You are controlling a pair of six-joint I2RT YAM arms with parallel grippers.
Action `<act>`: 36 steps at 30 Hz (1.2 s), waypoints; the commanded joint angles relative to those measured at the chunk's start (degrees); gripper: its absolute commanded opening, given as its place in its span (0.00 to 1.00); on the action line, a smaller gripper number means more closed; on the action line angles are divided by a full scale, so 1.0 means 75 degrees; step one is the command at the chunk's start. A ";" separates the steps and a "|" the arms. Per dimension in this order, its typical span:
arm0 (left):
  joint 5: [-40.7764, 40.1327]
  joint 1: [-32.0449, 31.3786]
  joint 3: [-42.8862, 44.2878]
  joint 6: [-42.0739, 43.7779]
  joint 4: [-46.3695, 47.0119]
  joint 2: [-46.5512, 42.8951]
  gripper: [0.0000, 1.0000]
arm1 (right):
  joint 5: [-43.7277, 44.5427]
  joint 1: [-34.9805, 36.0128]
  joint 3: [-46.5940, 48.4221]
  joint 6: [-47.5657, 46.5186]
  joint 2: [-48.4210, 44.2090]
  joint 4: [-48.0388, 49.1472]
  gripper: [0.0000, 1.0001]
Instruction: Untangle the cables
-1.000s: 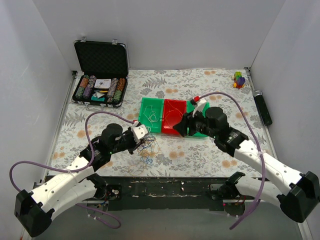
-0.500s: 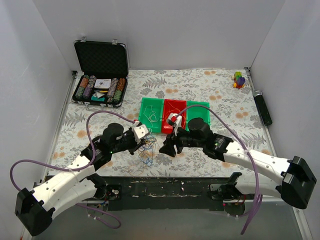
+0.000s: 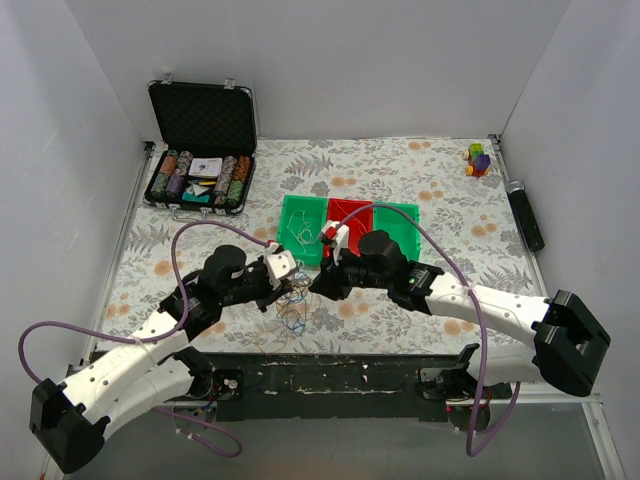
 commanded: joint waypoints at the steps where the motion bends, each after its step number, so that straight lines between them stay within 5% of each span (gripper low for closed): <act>1: 0.0154 0.0050 0.0339 0.0089 -0.0042 -0.0154 0.06 | 0.0114 0.0035 0.0354 0.0054 0.0085 0.0412 0.27; 12: 0.0083 0.0085 0.0303 0.0089 0.0064 -0.0119 0.06 | 0.0407 0.0047 -0.0384 0.0241 -0.0653 0.0260 0.01; 21: -0.0092 0.0120 0.0304 0.0265 0.0040 -0.0060 0.08 | 0.0862 0.0047 -0.0490 0.0241 -0.1074 -0.0114 0.01; 23: -0.0197 0.0132 0.0175 0.0347 0.0040 -0.0072 0.15 | 0.1120 0.0047 -0.0443 0.0101 -0.1425 -0.0360 0.01; 27: -0.0186 0.0120 -0.0059 0.0464 -0.0018 -0.0107 0.50 | 0.1473 0.0047 -0.0092 -0.0133 -0.1965 -0.0934 0.01; 36: -0.0105 0.0167 0.0712 0.0359 -0.0416 -0.0166 0.70 | 0.1134 0.0047 0.0729 -0.0321 -0.1744 -0.1568 0.01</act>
